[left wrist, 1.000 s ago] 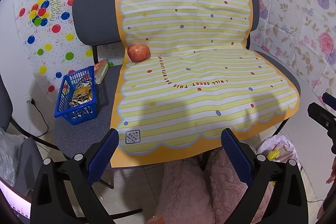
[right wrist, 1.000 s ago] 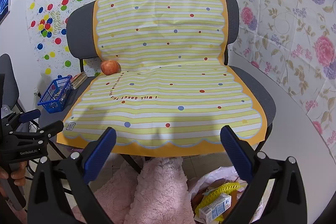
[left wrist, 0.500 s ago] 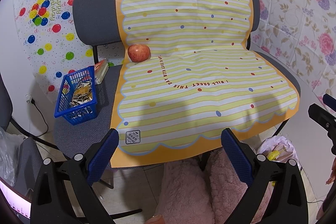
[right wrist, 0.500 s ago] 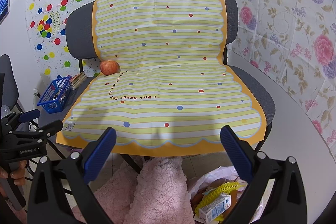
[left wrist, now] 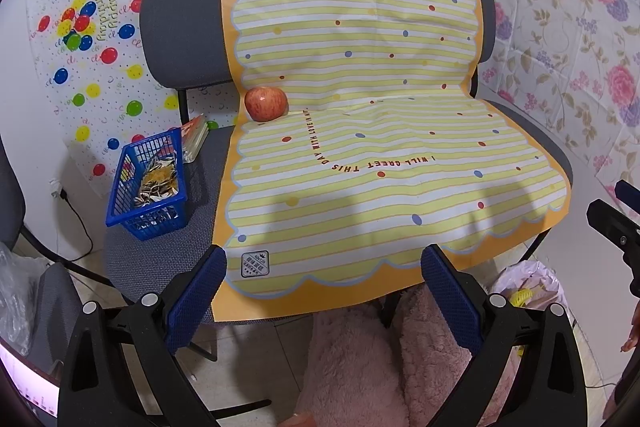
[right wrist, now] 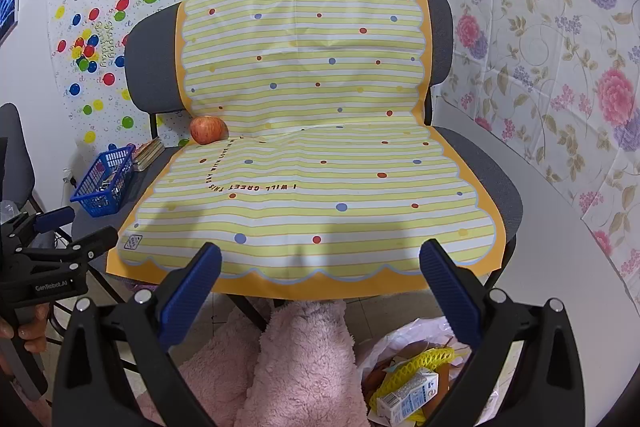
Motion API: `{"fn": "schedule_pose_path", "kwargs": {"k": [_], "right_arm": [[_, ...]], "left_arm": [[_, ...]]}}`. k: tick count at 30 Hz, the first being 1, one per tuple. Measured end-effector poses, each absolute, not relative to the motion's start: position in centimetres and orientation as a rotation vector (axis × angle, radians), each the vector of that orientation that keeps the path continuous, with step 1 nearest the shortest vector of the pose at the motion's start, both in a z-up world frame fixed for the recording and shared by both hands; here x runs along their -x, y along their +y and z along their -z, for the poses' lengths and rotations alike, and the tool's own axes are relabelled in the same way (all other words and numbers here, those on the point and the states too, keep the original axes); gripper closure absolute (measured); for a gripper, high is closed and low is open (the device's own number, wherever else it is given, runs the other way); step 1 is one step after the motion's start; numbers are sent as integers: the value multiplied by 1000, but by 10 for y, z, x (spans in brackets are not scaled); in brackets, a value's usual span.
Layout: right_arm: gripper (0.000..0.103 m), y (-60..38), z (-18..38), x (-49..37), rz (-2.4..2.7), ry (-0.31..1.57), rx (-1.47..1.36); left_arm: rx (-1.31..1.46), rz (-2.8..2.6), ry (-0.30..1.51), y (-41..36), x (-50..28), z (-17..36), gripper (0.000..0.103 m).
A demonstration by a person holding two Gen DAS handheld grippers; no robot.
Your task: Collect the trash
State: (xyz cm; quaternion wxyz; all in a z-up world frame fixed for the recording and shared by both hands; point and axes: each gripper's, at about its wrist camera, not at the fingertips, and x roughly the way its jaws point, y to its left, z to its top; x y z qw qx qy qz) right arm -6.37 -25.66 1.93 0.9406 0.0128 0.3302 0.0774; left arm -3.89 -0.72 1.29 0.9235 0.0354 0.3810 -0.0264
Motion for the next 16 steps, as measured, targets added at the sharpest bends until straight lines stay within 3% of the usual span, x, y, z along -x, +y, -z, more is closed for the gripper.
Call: {"fn": "schedule_pose_path", "kwargs": {"k": [16], "right_arm": [[6, -261, -12, 24, -123, 687, 28]], "left_arm": [[-86, 69, 796, -21, -2, -6, 6]]}}
